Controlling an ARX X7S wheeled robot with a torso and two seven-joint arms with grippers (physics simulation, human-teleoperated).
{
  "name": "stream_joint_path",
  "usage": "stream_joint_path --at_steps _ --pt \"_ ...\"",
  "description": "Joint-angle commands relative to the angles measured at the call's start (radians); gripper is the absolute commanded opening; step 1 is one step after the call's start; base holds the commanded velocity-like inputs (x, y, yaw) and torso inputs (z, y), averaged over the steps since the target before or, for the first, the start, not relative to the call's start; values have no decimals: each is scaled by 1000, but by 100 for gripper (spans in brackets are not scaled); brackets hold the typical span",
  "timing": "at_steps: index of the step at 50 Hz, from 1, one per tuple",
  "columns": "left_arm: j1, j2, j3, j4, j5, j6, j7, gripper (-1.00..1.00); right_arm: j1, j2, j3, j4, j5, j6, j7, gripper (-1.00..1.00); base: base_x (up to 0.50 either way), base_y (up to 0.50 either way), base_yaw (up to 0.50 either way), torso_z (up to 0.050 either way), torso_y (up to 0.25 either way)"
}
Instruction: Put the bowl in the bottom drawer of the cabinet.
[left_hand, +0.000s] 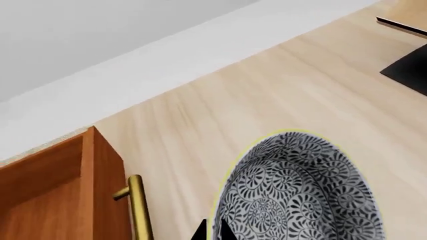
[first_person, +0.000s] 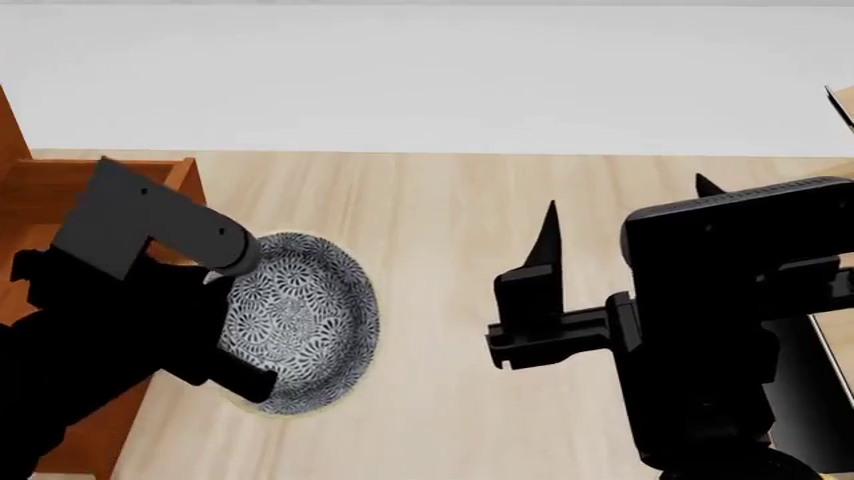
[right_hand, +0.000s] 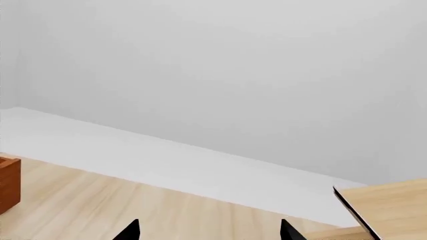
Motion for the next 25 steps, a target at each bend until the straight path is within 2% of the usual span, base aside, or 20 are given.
stream_joint_path --at_steps 1,11,25 --pt "-89 -79 14 -103 -300 -2 -287 -100 -1 -4 -5 7 -7 -4 -8 100 0 0 0 0 0" --pt "-102 -137 -13 -129 -365 20 -385 -100 -2 -3 -30 30 -9 -18 -1 100 0 0 0 0 0" --pt "-123 -190 27 -197 -308 76 -411 -100 1 0 -26 38 -5 -19 4 100 0 0 0 0 0"
